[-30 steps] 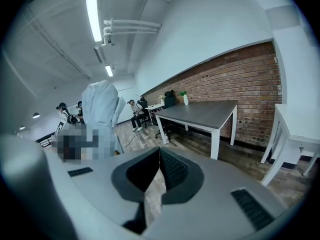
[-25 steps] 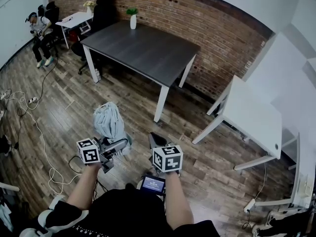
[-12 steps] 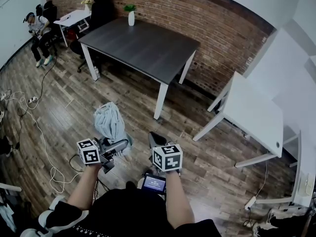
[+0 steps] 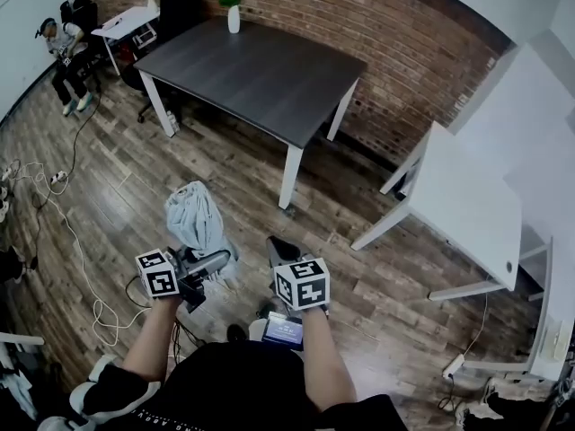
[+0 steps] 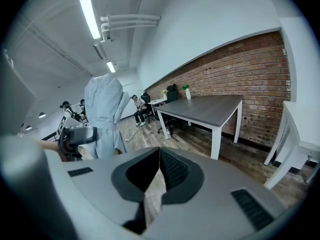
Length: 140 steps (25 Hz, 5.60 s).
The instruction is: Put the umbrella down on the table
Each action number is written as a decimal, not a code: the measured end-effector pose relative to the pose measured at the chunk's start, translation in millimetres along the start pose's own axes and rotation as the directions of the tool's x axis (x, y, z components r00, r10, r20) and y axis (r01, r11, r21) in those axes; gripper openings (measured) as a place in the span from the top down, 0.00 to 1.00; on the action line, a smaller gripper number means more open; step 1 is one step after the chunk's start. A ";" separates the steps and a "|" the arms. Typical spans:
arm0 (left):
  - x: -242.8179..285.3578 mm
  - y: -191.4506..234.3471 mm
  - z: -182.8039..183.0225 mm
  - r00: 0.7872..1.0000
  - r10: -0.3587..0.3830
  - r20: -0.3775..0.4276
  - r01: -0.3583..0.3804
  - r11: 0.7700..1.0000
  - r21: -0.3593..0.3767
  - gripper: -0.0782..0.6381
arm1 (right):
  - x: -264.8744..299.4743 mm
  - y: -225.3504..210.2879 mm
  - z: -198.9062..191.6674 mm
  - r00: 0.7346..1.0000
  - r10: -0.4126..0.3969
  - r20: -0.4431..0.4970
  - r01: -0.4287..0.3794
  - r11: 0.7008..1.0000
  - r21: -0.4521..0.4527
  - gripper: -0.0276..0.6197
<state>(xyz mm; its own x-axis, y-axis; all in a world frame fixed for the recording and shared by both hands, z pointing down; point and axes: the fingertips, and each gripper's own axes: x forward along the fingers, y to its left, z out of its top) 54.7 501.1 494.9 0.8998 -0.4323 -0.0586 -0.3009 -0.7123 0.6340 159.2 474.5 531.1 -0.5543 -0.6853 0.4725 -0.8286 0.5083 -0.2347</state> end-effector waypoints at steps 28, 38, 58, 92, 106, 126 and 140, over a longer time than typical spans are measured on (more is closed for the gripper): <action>85.9 102.4 65.8 0.996 0.081 0.032 -0.081 0.997 -0.014 0.52 | 85.4 -113.1 70.4 1.000 0.019 -0.001 -0.019 1.000 0.012 0.94; 96.6 176.8 126.1 0.999 0.034 0.013 -0.034 0.999 -0.029 0.52 | 158.4 -137.4 123.1 0.999 -0.052 -0.003 0.052 0.998 0.029 0.94; 58.3 310.2 214.0 0.999 0.003 -0.054 -0.004 1.000 -0.014 0.52 | 303.8 -117.3 194.1 0.997 -0.077 -0.006 0.077 0.990 0.119 0.94; 199.5 501.5 365.4 0.992 0.097 -0.076 -0.097 0.995 0.005 0.52 | 513.1 -273.5 342.6 0.999 0.036 0.001 -0.036 0.988 0.152 0.94; 234.4 581.6 409.1 0.987 0.011 -0.160 -0.011 1.000 0.001 0.52 | 571.9 -316.5 384.3 0.999 -0.050 0.010 0.047 0.981 0.190 0.94; 235.0 707.4 509.3 0.934 -0.177 -0.312 0.185 0.983 -0.002 0.52 | 697.1 -314.1 459.2 0.969 -0.238 0.062 0.214 0.939 0.268 0.94; 235.8 717.5 511.1 0.932 -0.199 -0.303 0.185 0.980 -0.075 0.52 | 693.9 -320.8 444.7 0.959 -0.276 0.057 0.244 0.915 0.322 0.94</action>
<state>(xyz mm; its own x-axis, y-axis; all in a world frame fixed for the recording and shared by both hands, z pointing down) -110.5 -394.5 541.9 0.9942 -0.0937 0.0524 -0.1046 -0.7364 0.6684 5.1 -396.0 556.5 -0.3077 -0.8277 0.4694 -0.9188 0.1302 -0.3727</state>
